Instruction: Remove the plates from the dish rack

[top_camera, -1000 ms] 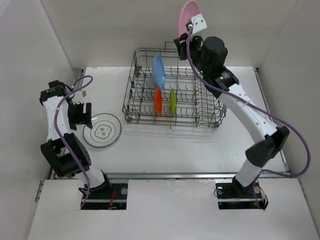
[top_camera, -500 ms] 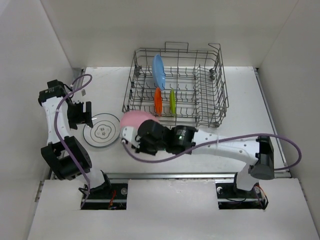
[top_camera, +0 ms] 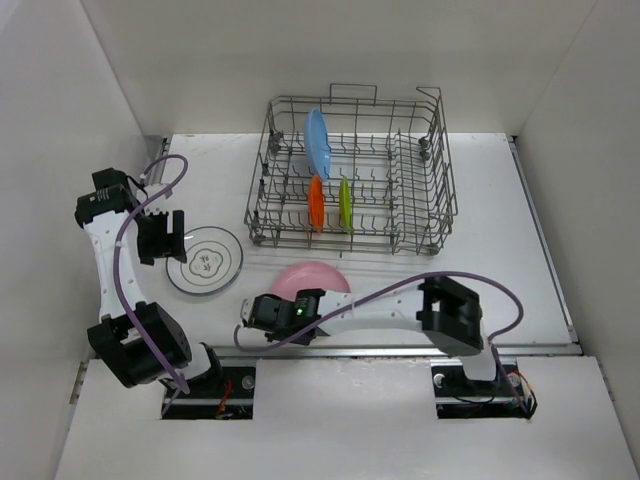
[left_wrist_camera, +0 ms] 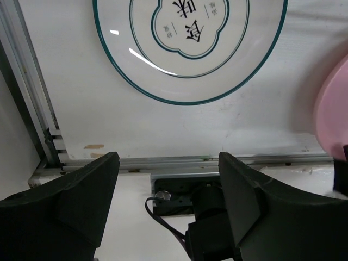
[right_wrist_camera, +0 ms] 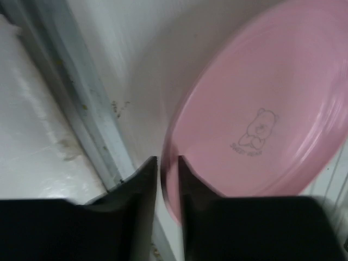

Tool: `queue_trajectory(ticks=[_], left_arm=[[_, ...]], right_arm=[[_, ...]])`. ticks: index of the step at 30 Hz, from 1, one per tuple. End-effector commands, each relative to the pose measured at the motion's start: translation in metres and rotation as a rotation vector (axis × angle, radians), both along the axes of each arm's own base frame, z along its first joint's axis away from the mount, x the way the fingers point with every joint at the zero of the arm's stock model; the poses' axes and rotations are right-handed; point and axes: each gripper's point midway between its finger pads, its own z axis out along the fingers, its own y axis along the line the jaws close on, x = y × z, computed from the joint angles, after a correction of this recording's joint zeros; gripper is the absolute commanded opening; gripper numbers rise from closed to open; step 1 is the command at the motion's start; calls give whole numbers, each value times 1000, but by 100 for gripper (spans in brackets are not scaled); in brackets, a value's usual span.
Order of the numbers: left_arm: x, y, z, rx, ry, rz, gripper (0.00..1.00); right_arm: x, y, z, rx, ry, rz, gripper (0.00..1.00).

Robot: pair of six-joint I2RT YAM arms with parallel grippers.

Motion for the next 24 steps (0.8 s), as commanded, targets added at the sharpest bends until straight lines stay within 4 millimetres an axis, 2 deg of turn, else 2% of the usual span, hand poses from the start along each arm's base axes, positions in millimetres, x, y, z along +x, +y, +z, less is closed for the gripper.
queue_trajectory(ticks=[1, 3, 5, 6, 8, 9, 10, 11, 12, 14, 15, 18, 19, 21, 22, 23, 24], left_arm=[[-11, -3, 0, 11, 6, -21, 71], [-11, -4, 2, 15, -3, -21, 72], [-11, -4, 2, 15, -4, -21, 72], [-12, -4, 4, 19, -12, -21, 72], [-12, -4, 4, 19, -12, -21, 72], [-12, -4, 4, 19, -12, -21, 72], [-12, -4, 4, 19, -12, -21, 72], [-12, -4, 4, 19, -12, -21, 72], [-12, -4, 4, 19, -12, -21, 72], [-11, -5, 4, 11, -16, -24, 72], [-11, -5, 4, 11, -16, -24, 72], [-9, -4, 4, 10, -13, -24, 72], [-6, -5, 5, 0, -17, -27, 72], [-5, -7, 6, -15, -10, -21, 72], [-2, -6, 7, -14, -13, -21, 72], [-2, -6, 7, -17, -12, -12, 72], [0, -5, 8, -17, -13, -12, 72]], right_arm=[[16, 6, 4, -10, -81, -80, 34], [12, 10, 3, -3, -56, -70, 54], [12, 19, 21, 61, -57, -68, 76], [12, 19, 28, 78, -59, -69, 82], [13, 30, 55, 160, -63, -66, 94], [15, 34, 80, 233, -61, -69, 94], [14, 37, 96, 279, -58, -64, 94], [20, 42, 115, 348, -61, -72, 96], [27, 42, 148, 440, -60, -83, 98], [40, 42, 184, 555, -64, -110, 100], [60, 42, 210, 648, -71, -145, 100], [102, 34, 261, 805, -103, -240, 100], [139, 25, 274, 836, -139, -323, 100], [178, 15, 289, 893, -158, -446, 100], [213, -3, 314, 952, -223, -546, 100], [238, -2, 303, 944, -234, -611, 100], [255, -7, 304, 965, -233, -678, 100]])
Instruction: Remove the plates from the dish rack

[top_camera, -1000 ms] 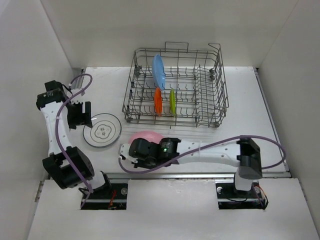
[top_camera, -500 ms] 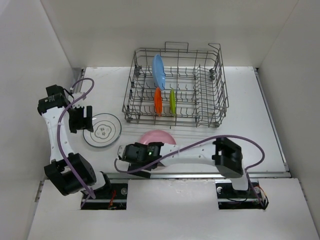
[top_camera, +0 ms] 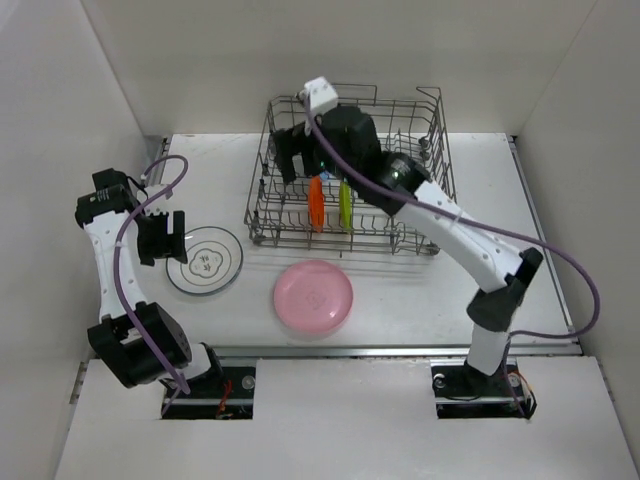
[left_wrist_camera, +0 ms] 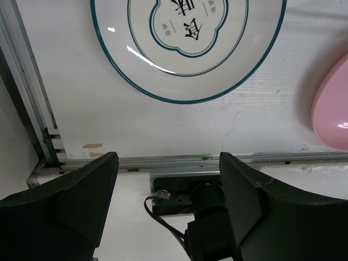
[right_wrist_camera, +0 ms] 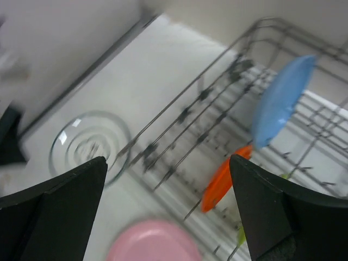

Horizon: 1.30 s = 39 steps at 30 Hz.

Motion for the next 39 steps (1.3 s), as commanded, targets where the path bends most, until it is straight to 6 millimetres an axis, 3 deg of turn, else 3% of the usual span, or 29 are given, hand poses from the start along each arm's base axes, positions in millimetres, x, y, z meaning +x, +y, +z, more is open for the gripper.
queue_trajectory(ticks=[1, 2, 5, 6, 8, 9, 12, 14, 16, 17, 21, 22, 25, 26, 27, 29, 32, 37, 39], left_arm=[[6, -4, 9, -21, -18, 1, 72], [6, -4, 9, -21, -18, 1, 72], [11, -2, 8, -25, -16, 11, 72], [13, -1, 11, -21, -26, 11, 72], [16, 0, 8, -30, -12, 22, 72], [16, 2, 8, -20, -8, 25, 72], [25, 5, 7, -26, -10, 43, 72], [32, 6, 8, -41, -10, 49, 72], [38, 3, 8, -67, -15, 51, 72], [41, 2, 9, -80, -21, 56, 72], [50, -4, 7, -127, -28, 52, 72], [50, -3, 4, -131, -19, 52, 72], [52, -2, 5, -127, -28, 52, 72], [52, -2, 5, -124, -29, 43, 72], [52, -2, 5, -124, -29, 43, 72], [52, -2, 7, -121, -37, 43, 73], [49, -3, 5, -116, -43, 34, 73], [46, -4, 5, -113, -44, 25, 73], [45, -4, 8, -109, -54, 24, 73]], right_arm=[[65, -8, -7, 99, 59, -194, 100], [97, -15, -8, 127, 58, -250, 100], [147, -31, -8, 202, 51, -320, 100], [162, -27, -29, 187, 69, -323, 100], [182, -25, -34, 233, 56, -303, 100], [195, -24, -49, 233, 72, -283, 100], [213, -19, -58, 283, 70, -268, 98], [226, -14, -86, 275, 96, -267, 94], [232, -6, -91, 294, 92, -224, 81], [235, 0, -109, 282, 113, -209, 77], [238, 6, -125, 277, 140, -165, 56], [237, 6, -129, 272, 147, -166, 39], [241, -3, -119, 253, 100, -200, 14], [240, -10, -107, 243, 76, -221, 4], [239, -12, -103, 234, 69, -218, 1], [236, -16, -91, 208, 30, -206, 0], [227, -27, -56, 195, -44, -199, 0], [210, -48, 26, 263, -204, -217, 0], [207, -55, 44, 290, -236, -213, 0]])
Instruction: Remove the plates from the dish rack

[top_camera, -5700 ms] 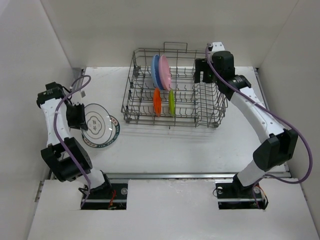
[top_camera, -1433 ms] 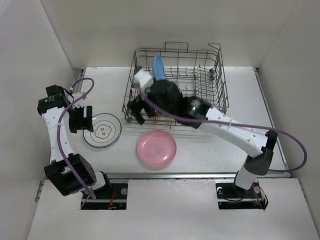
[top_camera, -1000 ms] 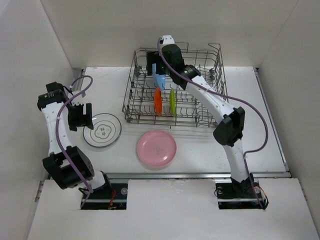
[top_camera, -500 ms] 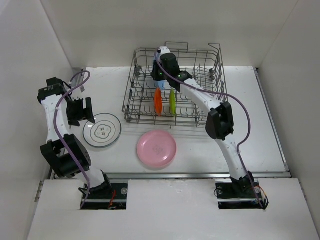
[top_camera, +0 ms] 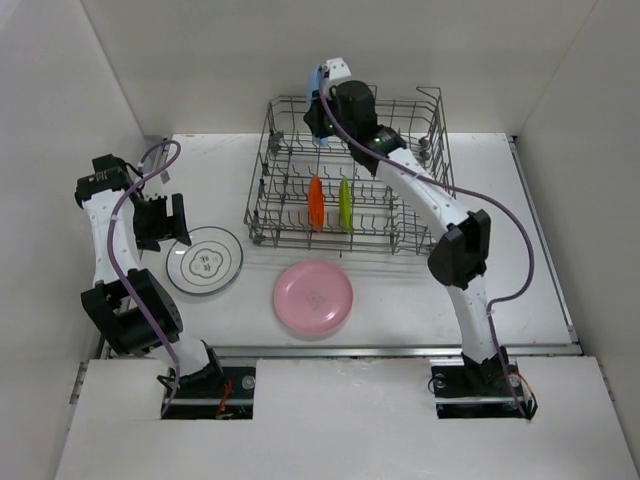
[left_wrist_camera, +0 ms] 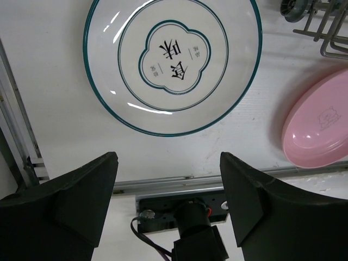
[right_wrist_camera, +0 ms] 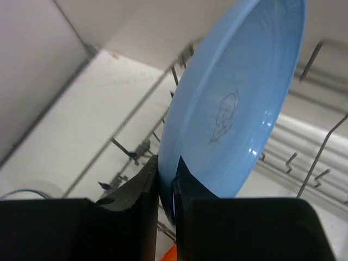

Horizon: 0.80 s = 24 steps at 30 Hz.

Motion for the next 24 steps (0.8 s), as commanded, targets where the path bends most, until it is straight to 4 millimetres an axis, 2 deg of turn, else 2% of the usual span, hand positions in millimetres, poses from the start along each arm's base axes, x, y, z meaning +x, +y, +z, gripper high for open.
queue_trajectory(ticks=[1, 2, 4, 5, 7, 8, 9, 10, 11, 12, 14, 15, 16, 17, 19, 21, 22, 24], left_arm=[[-1, -4, 16, 12, -62, -22, 73], [-2, -5, 18, 15, -70, -22, 73], [-3, -5, 20, 19, -79, -22, 73], [-6, -6, 23, 23, -82, -31, 73], [-10, -3, 22, 44, -74, -25, 75], [-11, -4, 25, 50, -87, -24, 75], [-13, -3, 22, 56, -72, -21, 75], [-14, -3, 25, 66, -88, -32, 75], [-15, -3, 28, 72, -99, -32, 75], [-16, 0, 28, 88, -96, -43, 75], [-19, 5, 30, 122, -95, -42, 75], [-18, 5, 36, 132, -115, -41, 75], [-19, 7, 36, 141, -111, -38, 75], [-17, 8, 39, 146, -122, -38, 76], [-18, 7, 41, 146, -121, -38, 77], [-18, 7, 41, 146, -121, -38, 77], [-20, 6, 41, 139, -112, -30, 77], [-21, 5, 43, 142, -120, -29, 77]], right_arm=[[-21, -23, 134, 132, -286, 2, 0], [-31, -24, 150, 149, -310, 26, 0], [-45, -21, 159, 150, -324, 92, 0], [-69, -10, 166, 144, -330, 180, 0], [-96, 0, 161, 54, -357, 274, 0], [-121, 18, 133, -26, -298, 349, 0], [-146, 18, 139, -70, -316, 390, 0], [-161, 20, 129, -152, -327, 416, 0], [-181, 22, 110, -214, -274, 449, 0], [-222, 31, 100, -246, -259, 529, 0], [-261, 33, 84, -300, -237, 612, 0], [-290, 33, 60, -348, -174, 676, 0], [-305, 24, 64, -354, -167, 693, 0], [-316, 19, 57, -362, -127, 707, 0], [-347, 6, 35, -401, -34, 751, 0], [-367, -1, 19, -412, 43, 771, 0], [-384, -4, -2, -437, 106, 811, 0], [-403, -9, -15, -422, 178, 848, 0]])
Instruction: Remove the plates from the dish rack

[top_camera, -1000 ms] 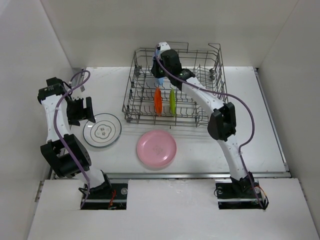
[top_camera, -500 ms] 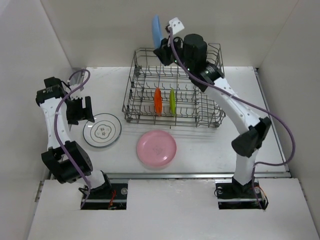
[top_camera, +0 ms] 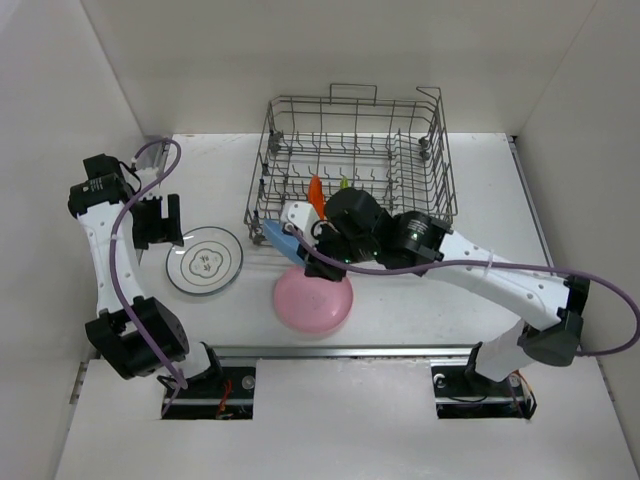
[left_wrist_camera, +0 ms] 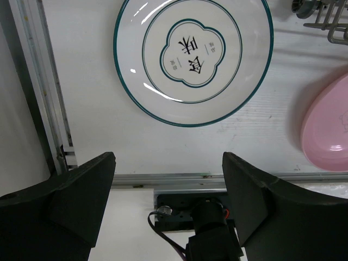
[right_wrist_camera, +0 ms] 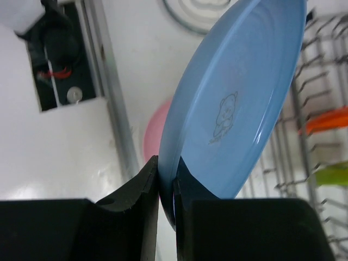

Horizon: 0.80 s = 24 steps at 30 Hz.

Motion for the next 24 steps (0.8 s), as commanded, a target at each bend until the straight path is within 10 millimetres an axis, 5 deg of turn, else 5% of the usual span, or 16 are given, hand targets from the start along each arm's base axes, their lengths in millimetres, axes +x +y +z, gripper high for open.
queue_trajectory(ticks=[1, 5, 8, 13, 16, 17, 19, 21, 22, 24], left_arm=[[-7, -3, 15, 23, -33, -9, 77], [-14, -6, 14, 21, -28, -9, 77], [-21, -9, 14, 21, -28, -9, 77], [-30, -11, 16, 34, -29, -14, 77], [-36, -11, 14, 43, -17, -19, 77], [-37, -11, 17, 48, -27, -19, 77], [-38, -10, 14, 55, -15, -24, 77], [-38, -10, 14, 55, -15, -24, 79], [-40, -10, 11, 52, -7, -24, 79], [-40, -10, 11, 55, -7, -32, 79]], right_arm=[[-32, -17, -17, -47, 116, 10, 0], [-51, -24, -66, -193, 184, -1, 0], [-42, -26, -113, -351, 178, -79, 0], [-7, -21, -131, -445, 68, -273, 0], [-4, -13, -132, -473, -11, -323, 6], [-6, -10, -133, -479, -14, -327, 12], [-16, -2, -139, -495, 11, -274, 57], [-27, 4, -151, -527, 41, -223, 73], [-35, 7, -149, -523, 62, -195, 89], [-37, 13, -140, -492, 67, -174, 100]])
